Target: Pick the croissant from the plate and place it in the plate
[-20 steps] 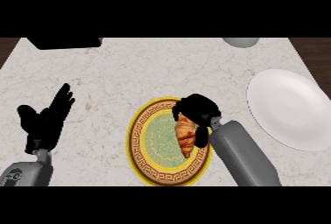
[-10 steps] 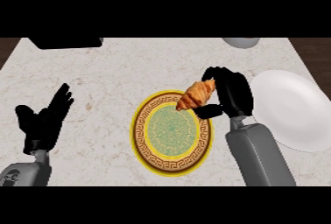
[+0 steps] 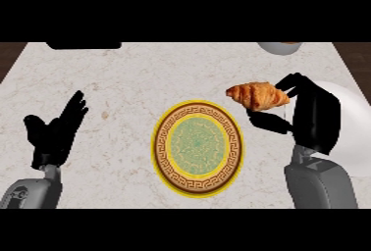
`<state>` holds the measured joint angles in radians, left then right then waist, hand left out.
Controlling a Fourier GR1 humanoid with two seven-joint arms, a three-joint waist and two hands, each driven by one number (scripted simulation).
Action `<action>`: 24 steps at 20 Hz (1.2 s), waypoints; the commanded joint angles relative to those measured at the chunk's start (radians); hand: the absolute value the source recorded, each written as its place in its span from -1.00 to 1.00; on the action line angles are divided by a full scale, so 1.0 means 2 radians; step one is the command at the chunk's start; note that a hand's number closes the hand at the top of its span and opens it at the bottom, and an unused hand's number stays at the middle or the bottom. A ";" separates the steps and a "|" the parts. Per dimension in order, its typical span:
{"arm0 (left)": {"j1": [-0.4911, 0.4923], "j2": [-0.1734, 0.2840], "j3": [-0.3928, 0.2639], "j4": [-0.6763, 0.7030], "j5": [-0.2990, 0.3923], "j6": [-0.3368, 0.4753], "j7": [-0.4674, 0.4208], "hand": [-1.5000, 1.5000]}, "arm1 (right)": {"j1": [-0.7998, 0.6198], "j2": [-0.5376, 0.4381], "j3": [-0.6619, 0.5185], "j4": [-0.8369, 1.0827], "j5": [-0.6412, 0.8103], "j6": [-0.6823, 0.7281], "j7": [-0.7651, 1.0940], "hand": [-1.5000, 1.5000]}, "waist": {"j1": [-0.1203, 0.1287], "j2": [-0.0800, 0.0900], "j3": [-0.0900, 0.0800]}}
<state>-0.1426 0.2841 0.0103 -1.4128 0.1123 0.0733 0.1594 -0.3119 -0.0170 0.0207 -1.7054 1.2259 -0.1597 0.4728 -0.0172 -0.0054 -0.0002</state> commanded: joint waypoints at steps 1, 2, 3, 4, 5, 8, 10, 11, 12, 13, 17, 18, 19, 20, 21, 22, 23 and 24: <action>-0.027 -0.003 0.005 0.022 0.000 -0.011 -0.003 0.00 | 0.012 -0.011 -0.050 -0.031 -0.043 -0.003 0.009 1.00 | 0.005 0.003 0.000; 0.003 -0.004 0.005 0.010 -0.002 -0.013 -0.014 0.00 | 0.033 -0.020 -0.063 -0.009 -0.051 -0.041 -0.019 1.00 | 0.007 0.003 0.000; 0.001 -0.005 0.005 0.001 -0.003 -0.011 -0.008 0.00 | 0.051 -0.047 -0.077 -0.030 -0.066 -0.011 -0.029 1.00 | 0.006 0.002 0.000; -0.003 -0.009 0.002 0.007 -0.006 -0.010 -0.008 0.00 | 0.013 -0.061 -0.113 -0.010 -0.092 -0.001 -0.023 1.00 | 0.007 0.003 0.000; -0.021 0.000 0.012 0.012 0.002 -0.016 0.013 0.00 | 0.020 -0.075 -0.127 0.000 -0.105 -0.004 -0.037 1.00 | 0.007 0.003 0.000; -0.007 -0.012 0.008 0.008 -0.013 -0.015 -0.010 0.00 | 0.035 -0.089 -0.146 0.025 -0.124 -0.022 -0.060 1.00 | 0.008 0.003 0.000; -0.018 -0.023 0.006 0.009 -0.016 -0.001 0.004 0.00 | 0.018 -0.121 -0.179 0.050 -0.159 -0.009 -0.078 1.00 | 0.008 0.003 0.000; -0.032 -0.005 0.015 0.021 -0.007 -0.022 0.002 0.00 | 0.029 -0.129 -0.188 0.107 -0.160 -0.037 -0.116 1.00 | 0.009 0.004 0.000; -0.001 -0.029 -0.002 0.007 -0.027 -0.002 -0.013 0.00 | 0.017 -0.133 -0.186 0.123 -0.153 -0.038 -0.114 1.00 | 0.010 0.003 0.000; -0.004 0.006 0.025 -0.011 0.002 -0.034 0.013 0.00 | 0.036 -0.144 -0.193 0.119 -0.159 -0.030 -0.124 1.00 | 0.010 0.003 0.000; -0.027 0.002 0.031 0.026 0.000 -0.033 -0.008 0.00 | 0.043 -0.181 -0.194 0.207 -0.176 0.014 -0.176 1.00 | 0.009 0.005 0.000; -0.025 -0.011 0.013 0.002 -0.020 -0.012 0.010 0.00 | -0.002 -0.194 -0.211 0.245 -0.200 0.031 -0.166 1.00 | 0.013 0.004 0.000; -0.020 -0.003 0.021 0.003 -0.011 -0.021 0.010 0.00 | 0.023 -0.167 -0.234 0.241 -0.246 0.023 -0.180 1.00 | 0.010 0.004 0.001; 0.002 -0.036 0.001 0.015 -0.027 -0.006 -0.029 0.00 | -0.002 -0.179 -0.240 0.244 -0.261 0.065 -0.153 1.00 | 0.011 0.004 0.000; 0.001 -0.010 0.020 0.006 -0.012 -0.023 -0.014 0.00 | 0.007 -0.179 -0.236 0.269 -0.261 0.057 -0.180 -1.00 | 0.012 0.004 0.000; -0.023 -0.028 0.009 0.036 -0.024 -0.013 -0.013 0.00 | 0.000 -0.190 -0.233 0.291 -0.263 0.064 -0.199 -1.00 | 0.010 0.004 0.000; -0.007 -0.011 0.019 0.003 -0.013 -0.027 -0.004 0.00 | 0.012 -0.194 -0.233 0.317 -0.267 0.059 -0.239 -1.00 | 0.013 0.004 0.001; -0.019 -0.048 -0.010 0.009 -0.045 0.015 0.007 0.00 | 0.008 -0.200 -0.234 0.327 -0.273 0.052 -0.269 -1.00 | 0.011 0.004 0.001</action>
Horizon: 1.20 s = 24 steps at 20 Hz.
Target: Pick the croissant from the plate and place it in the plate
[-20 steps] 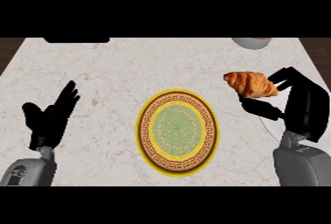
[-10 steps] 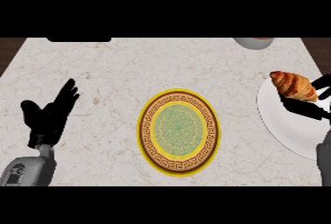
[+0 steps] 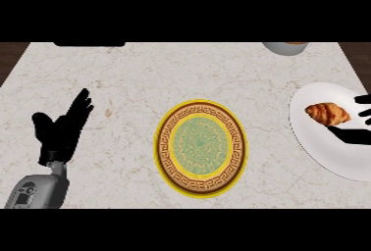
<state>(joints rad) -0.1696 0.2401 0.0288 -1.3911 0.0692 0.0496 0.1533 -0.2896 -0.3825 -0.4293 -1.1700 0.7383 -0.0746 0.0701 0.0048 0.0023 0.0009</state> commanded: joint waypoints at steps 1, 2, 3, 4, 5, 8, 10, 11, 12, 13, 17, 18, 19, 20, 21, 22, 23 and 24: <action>0.015 -0.010 -0.002 0.013 -0.009 -0.003 -0.028 0.00 | -0.006 -0.026 -0.014 0.075 -0.038 0.004 -0.098 -1.00 | 0.000 0.000 0.000; 0.023 -0.021 -0.019 -0.034 -0.019 0.012 0.008 0.00 | 0.004 -0.003 -0.002 0.051 -0.031 -0.020 -0.095 -1.00 | 0.000 -0.001 0.000; -0.009 0.005 0.021 0.021 0.006 -0.018 -0.013 0.00 | -0.013 -0.030 -0.015 0.067 -0.042 -0.009 -0.107 -1.00 | -0.001 0.000 0.000; -0.004 -0.004 0.007 0.012 -0.011 -0.003 -0.012 0.00 | -0.017 -0.017 -0.010 0.049 -0.039 -0.031 -0.110 -1.00 | -0.001 -0.001 0.000; 0.007 -0.002 0.010 0.015 0.000 -0.013 -0.016 0.00 | -0.019 -0.032 -0.025 0.023 -0.061 -0.013 -0.123 -1.00 | -0.002 -0.001 0.000; 0.002 0.003 0.013 0.006 0.000 -0.010 -0.009 0.00 | -0.041 -0.007 -0.035 0.008 -0.112 -0.018 -0.181 -1.00 | -0.002 -0.002 0.000; 0.012 0.000 0.005 -0.014 -0.005 -0.006 0.005 0.00 | -0.028 0.006 -0.045 -0.049 -0.159 0.018 -0.183 -1.00 | -0.008 -0.005 0.000; -0.005 -0.003 0.006 -0.013 -0.010 0.007 0.021 0.00 | -0.029 0.022 -0.035 -0.071 -0.166 0.025 -0.171 -1.00 | -0.009 -0.005 0.000; -0.017 0.007 0.019 0.009 0.002 -0.011 0.010 0.00 | -0.043 0.022 -0.036 -0.090 -0.173 0.030 -0.137 -1.00 | -0.009 -0.004 -0.001; 0.011 -0.002 0.009 -0.009 -0.006 -0.007 -0.003 0.00 | -0.022 0.036 -0.053 -0.091 -0.189 0.014 -0.144 -1.00 | -0.006 -0.003 -0.001; 0.010 0.010 0.019 -0.023 0.002 -0.012 0.019 0.00 | -0.014 0.035 -0.084 -0.118 -0.276 0.095 -0.051 -1.00 | -0.010 -0.005 -0.001; 0.027 -0.007 0.002 -0.042 -0.009 0.000 0.019 0.00 | -0.019 0.024 -0.090 -0.109 -0.295 0.117 -0.034 -1.00 | -0.007 -0.005 -0.001; 0.002 0.010 0.025 0.003 0.002 -0.015 0.001 0.00 | 0.004 0.043 -0.087 -0.125 -0.312 0.129 -0.031 -1.00 | -0.013 -0.003 -0.001; 0.020 -0.013 -0.003 -0.033 -0.013 0.000 0.015 0.00 | 0.003 0.019 -0.107 -0.116 -0.343 0.158 -0.028 -1.00 | -0.010 -0.004 0.000; 0.026 0.004 0.016 -0.030 -0.001 -0.014 0.004 0.00 | 0.007 0.013 -0.114 -0.114 -0.355 0.163 -0.023 -1.00 | -0.006 -0.003 0.000; -0.003 0.002 0.022 -0.009 -0.003 -0.008 0.008 0.00 | 0.028 0.011 -0.119 -0.122 -0.366 0.174 -0.023 -1.00 | -0.009 -0.002 -0.001; 0.014 -0.009 0.014 0.011 -0.010 -0.016 -0.022 0.00 | 0.047 0.019 -0.112 -0.112 -0.361 0.172 -0.064 -1.00 | -0.006 -0.001 0.000; 0.003 -0.001 0.023 -0.009 -0.005 -0.014 0.007 0.00 | 0.057 0.015 -0.119 -0.136 -0.379 0.177 -0.048 -1.00 | -0.005 -0.002 0.000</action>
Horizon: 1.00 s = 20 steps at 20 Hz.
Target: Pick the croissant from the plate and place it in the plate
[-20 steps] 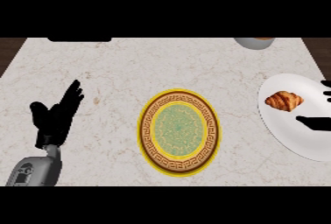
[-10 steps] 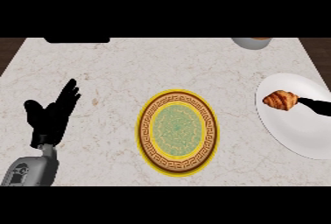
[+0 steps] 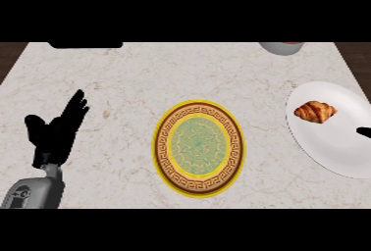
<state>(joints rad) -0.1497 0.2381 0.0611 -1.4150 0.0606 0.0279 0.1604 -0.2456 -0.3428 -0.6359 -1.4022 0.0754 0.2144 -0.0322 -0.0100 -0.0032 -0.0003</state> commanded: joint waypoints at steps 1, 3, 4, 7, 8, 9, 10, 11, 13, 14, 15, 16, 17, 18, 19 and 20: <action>-0.008 -0.006 -0.002 -0.002 -0.013 0.005 0.011 0.00 | 0.020 -0.042 -0.027 -0.011 -0.058 0.045 0.022 -1.00 | 0.003 0.001 0.000; -0.015 -0.007 -0.005 -0.021 -0.007 0.000 0.035 0.00 | 0.068 -0.016 -0.030 -0.001 -0.058 0.050 -0.054 -1.00 | 0.002 0.001 0.000; -0.021 -0.017 -0.006 -0.005 -0.022 0.015 0.019 0.00 | 0.026 -0.061 -0.041 0.035 -0.067 0.050 -0.029 -1.00 | 0.004 0.002 0.000; -0.030 -0.002 0.014 0.003 0.001 -0.016 0.031 0.00 | 0.018 -0.061 -0.021 0.105 -0.045 0.034 -0.091 -1.00 | 0.006 0.002 0.000; 0.007 -0.001 0.010 -0.025 -0.011 -0.011 0.013 0.00 | 0.067 -0.046 -0.036 0.053 -0.061 0.048 -0.102 -1.00 | 0.005 0.001 0.000; 0.016 -0.022 -0.007 -0.012 -0.024 -0.001 -0.001 0.00 | 0.071 -0.064 -0.043 0.056 -0.065 0.055 -0.090 -1.00 | 0.004 0.001 0.000; -0.015 -0.018 0.000 0.016 -0.030 -0.002 -0.001 0.00 | 0.065 -0.066 -0.037 0.076 -0.062 0.050 -0.099 -1.00 | 0.004 0.002 0.000; 0.024 -0.022 -0.005 -0.032 -0.020 -0.007 0.013 0.00 | 0.075 -0.073 -0.049 0.062 -0.080 0.061 -0.082 -1.00 | 0.005 0.001 0.000; 0.002 -0.017 0.010 -0.012 -0.017 -0.009 0.010 0.00 | 0.052 -0.104 -0.047 0.132 -0.062 0.057 -0.123 -1.00 | 0.006 0.002 0.000; 0.014 -0.011 0.017 -0.026 -0.006 -0.024 0.011 0.00 | 0.062 -0.098 -0.051 0.112 -0.077 0.057 -0.111 -1.00 | 0.005 0.001 0.000; -0.022 -0.008 0.025 0.031 -0.009 -0.026 -0.003 0.00 | 0.046 -0.103 -0.041 0.145 -0.053 0.038 -0.136 -1.00 | 0.005 0.002 0.000; -0.015 0.004 0.038 0.026 0.000 -0.039 -0.011 0.00 | 0.037 -0.125 -0.045 0.151 -0.069 0.055 -0.114 -1.00 | 0.005 0.002 0.000; -0.026 -0.009 0.021 0.006 -0.022 -0.014 0.015 0.00 | 0.077 -0.099 -0.040 0.122 -0.066 0.058 -0.136 -1.00 | 0.004 0.002 0.000; -0.022 -0.011 0.020 0.009 -0.020 -0.022 0.007 0.00 | 0.069 -0.114 -0.047 0.164 -0.067 0.063 -0.162 -1.00 | 0.005 0.002 0.000; 0.019 -0.028 0.006 -0.038 -0.022 -0.008 0.019 0.00 | 0.078 -0.135 -0.056 0.161 -0.072 0.080 -0.148 -1.00 | 0.006 0.001 0.000; -0.010 -0.044 -0.009 0.017 -0.046 0.005 -0.014 0.00 | 0.063 -0.119 -0.039 0.187 -0.039 0.041 -0.178 -1.00 | 0.005 0.002 0.000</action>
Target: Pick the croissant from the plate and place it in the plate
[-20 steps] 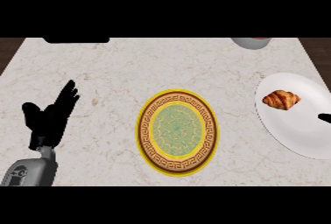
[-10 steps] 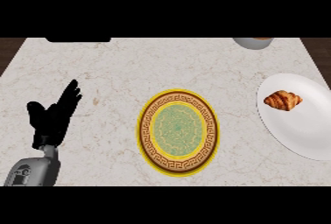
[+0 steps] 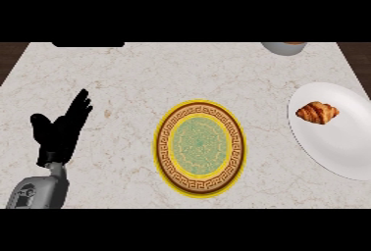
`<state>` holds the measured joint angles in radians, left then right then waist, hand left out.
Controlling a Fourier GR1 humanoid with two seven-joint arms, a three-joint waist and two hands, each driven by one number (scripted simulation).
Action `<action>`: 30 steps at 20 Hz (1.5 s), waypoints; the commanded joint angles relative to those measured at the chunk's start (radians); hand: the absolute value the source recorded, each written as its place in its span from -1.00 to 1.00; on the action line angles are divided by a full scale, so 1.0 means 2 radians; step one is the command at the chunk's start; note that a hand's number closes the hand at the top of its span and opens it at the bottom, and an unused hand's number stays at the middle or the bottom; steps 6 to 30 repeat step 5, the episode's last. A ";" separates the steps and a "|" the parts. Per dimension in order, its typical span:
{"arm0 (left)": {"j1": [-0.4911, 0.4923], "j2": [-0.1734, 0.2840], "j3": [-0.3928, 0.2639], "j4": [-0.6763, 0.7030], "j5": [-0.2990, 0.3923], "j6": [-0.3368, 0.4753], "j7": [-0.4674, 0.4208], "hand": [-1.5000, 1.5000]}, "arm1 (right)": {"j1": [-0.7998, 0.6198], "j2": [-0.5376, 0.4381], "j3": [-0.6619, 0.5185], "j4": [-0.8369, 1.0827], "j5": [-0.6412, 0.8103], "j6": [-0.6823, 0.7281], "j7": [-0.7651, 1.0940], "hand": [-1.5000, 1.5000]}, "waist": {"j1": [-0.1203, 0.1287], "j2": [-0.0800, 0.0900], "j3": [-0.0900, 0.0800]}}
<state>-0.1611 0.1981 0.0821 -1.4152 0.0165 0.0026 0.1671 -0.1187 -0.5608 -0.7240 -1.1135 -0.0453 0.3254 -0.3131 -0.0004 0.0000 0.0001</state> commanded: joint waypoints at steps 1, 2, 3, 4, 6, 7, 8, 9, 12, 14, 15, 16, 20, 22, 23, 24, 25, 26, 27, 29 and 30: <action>-0.017 0.004 0.006 0.007 -0.008 0.002 0.013 0.00 | 0.016 -0.031 -0.009 0.051 0.001 0.017 -0.033 -1.00 | -0.001 0.000 0.000; 0.002 0.014 0.009 -0.029 0.008 -0.017 0.028 0.00 | -0.019 -0.047 0.003 0.092 0.018 0.000 -0.036 -1.00 | 0.003 0.000 0.000; -0.029 -0.020 -0.002 0.041 -0.014 0.013 -0.011 0.00 | 0.000 -0.031 0.007 0.067 0.009 0.006 -0.028 -1.00 | -0.001 0.000 0.000; -0.012 0.007 0.018 0.030 0.000 -0.015 -0.025 0.00 | 0.016 -0.027 0.010 0.048 0.017 -0.001 -0.031 -1.00 | -0.001 0.000 0.000; 0.013 -0.028 -0.018 -0.012 -0.024 0.018 -0.005 0.00 | 0.002 -0.068 -0.007 0.109 0.006 0.030 -0.048 -1.00 | 0.001 0.000 0.000; 0.013 -0.028 -0.018 -0.012 -0.024 0.018 -0.005 0.00 | 0.002 -0.068 -0.007 0.109 0.006 0.030 -0.048 -1.00 | 0.001 0.000 0.000; 0.013 -0.028 -0.018 -0.012 -0.024 0.018 -0.005 0.00 | 0.002 -0.068 -0.007 0.109 0.006 0.030 -0.048 -1.00 | 0.001 0.000 0.000; 0.013 -0.028 -0.018 -0.012 -0.024 0.018 -0.005 0.00 | 0.002 -0.068 -0.007 0.109 0.006 0.030 -0.048 -1.00 | 0.001 0.000 0.000; 0.013 -0.028 -0.018 -0.012 -0.024 0.018 -0.005 0.00 | 0.002 -0.068 -0.007 0.109 0.006 0.030 -0.048 -1.00 | 0.001 0.000 0.000; 0.013 -0.028 -0.018 -0.012 -0.024 0.018 -0.005 0.00 | 0.002 -0.068 -0.007 0.109 0.006 0.030 -0.048 -1.00 | 0.001 0.000 0.000; 0.013 -0.028 -0.018 -0.012 -0.024 0.018 -0.005 0.00 | 0.002 -0.068 -0.007 0.109 0.006 0.030 -0.048 -1.00 | 0.001 0.000 0.000; 0.013 -0.028 -0.018 -0.012 -0.024 0.018 -0.005 0.00 | 0.002 -0.068 -0.007 0.109 0.006 0.030 -0.048 -1.00 | 0.001 0.000 0.000; 0.013 -0.028 -0.018 -0.012 -0.024 0.018 -0.005 0.00 | 0.002 -0.068 -0.007 0.109 0.006 0.030 -0.048 -1.00 | 0.001 0.000 0.000; 0.013 -0.028 -0.018 -0.012 -0.024 0.018 -0.005 0.00 | 0.002 -0.068 -0.007 0.109 0.006 0.030 -0.048 -1.00 | 0.001 0.000 0.000; 0.013 -0.028 -0.018 -0.012 -0.024 0.018 -0.005 0.00 | 0.002 -0.068 -0.007 0.109 0.006 0.030 -0.048 -1.00 | 0.001 0.000 0.000; 0.013 -0.028 -0.018 -0.012 -0.024 0.018 -0.005 0.00 | 0.002 -0.068 -0.007 0.109 0.006 0.030 -0.048 -1.00 | 0.001 0.000 0.000; 0.013 -0.028 -0.018 -0.012 -0.024 0.018 -0.005 0.00 | 0.002 -0.068 -0.007 0.109 0.006 0.030 -0.048 -1.00 | 0.001 0.000 0.000; 0.013 -0.028 -0.018 -0.012 -0.024 0.018 -0.005 0.00 | 0.002 -0.068 -0.007 0.109 0.006 0.030 -0.048 -1.00 | 0.001 0.000 0.000; 0.013 -0.028 -0.018 -0.012 -0.024 0.018 -0.005 0.00 | 0.002 -0.068 -0.007 0.109 0.006 0.030 -0.048 -1.00 | 0.001 0.000 0.000; 0.013 -0.028 -0.018 -0.012 -0.024 0.018 -0.005 0.00 | 0.002 -0.068 -0.007 0.109 0.006 0.030 -0.048 -1.00 | 0.001 0.000 0.000; 0.013 -0.028 -0.018 -0.012 -0.024 0.018 -0.005 0.00 | 0.002 -0.068 -0.007 0.109 0.006 0.030 -0.048 -1.00 | 0.001 0.000 0.000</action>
